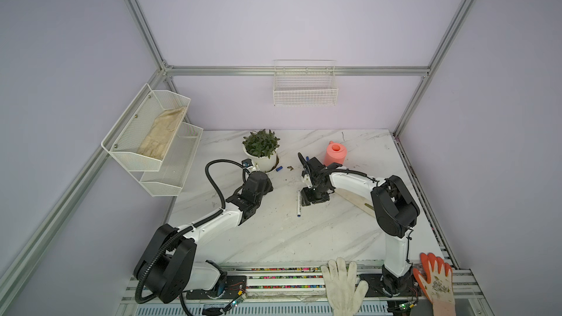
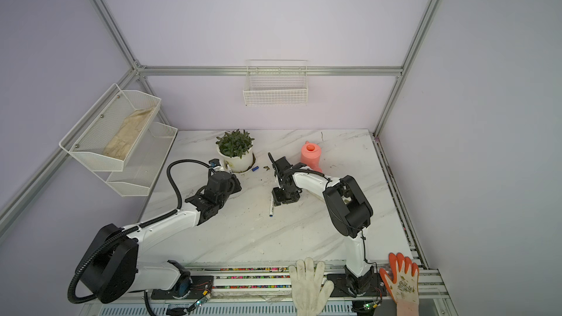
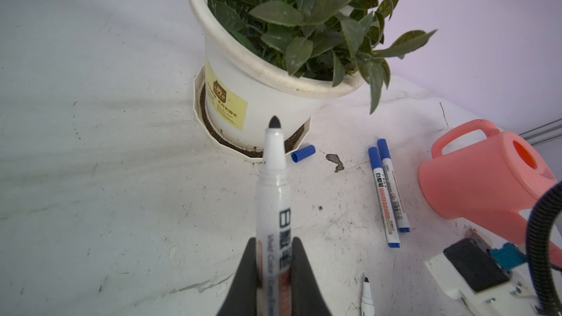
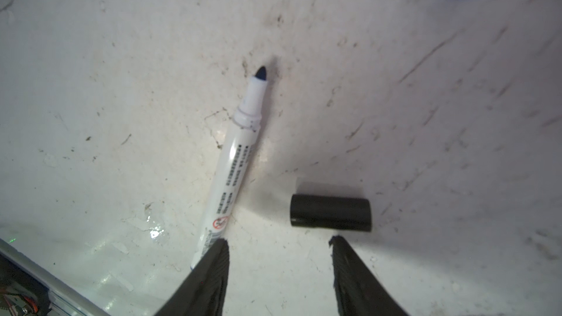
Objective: Insert the pens into the pen caps
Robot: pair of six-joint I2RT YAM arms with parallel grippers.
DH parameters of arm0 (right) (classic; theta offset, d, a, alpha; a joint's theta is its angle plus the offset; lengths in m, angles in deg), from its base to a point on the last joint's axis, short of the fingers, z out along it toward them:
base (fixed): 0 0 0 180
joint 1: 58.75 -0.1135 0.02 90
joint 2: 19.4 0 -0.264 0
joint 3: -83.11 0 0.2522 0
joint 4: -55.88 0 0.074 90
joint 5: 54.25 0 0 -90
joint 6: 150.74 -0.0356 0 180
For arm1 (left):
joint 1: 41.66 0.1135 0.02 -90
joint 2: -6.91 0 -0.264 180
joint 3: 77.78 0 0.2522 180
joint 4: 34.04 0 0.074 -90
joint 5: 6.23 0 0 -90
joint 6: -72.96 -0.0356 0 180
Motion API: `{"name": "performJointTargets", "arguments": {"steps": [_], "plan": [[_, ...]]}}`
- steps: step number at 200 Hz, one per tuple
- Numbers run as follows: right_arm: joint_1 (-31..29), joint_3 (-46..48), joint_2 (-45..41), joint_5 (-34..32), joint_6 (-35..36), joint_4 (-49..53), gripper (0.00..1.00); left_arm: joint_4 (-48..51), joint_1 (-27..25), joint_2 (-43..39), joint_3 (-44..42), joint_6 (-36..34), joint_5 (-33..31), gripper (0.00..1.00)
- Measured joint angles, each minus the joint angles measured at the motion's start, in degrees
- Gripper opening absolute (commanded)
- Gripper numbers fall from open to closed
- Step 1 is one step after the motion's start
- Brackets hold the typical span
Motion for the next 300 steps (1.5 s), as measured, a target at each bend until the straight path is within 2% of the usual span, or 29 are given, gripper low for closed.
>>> {"name": "performJointTargets", "arguments": {"steps": [100, 215, 300], "plan": [[0.5, -5.6, 3.9, -6.1, -3.2, 0.0, 0.56, 0.7, 0.0, -1.5, 0.0, -0.1, -0.6, 0.0], [0.5, -10.4, 7.4, -6.6, -4.0, -1.6, 0.51, 1.1, 0.0, -1.5, 0.0, -0.2, -1.1, 0.0], [0.5, -10.6, 8.0, -16.8, -3.4, -1.7, 0.49, 1.0, 0.0, -1.5, 0.0, -0.2, -1.1, 0.0]]}}
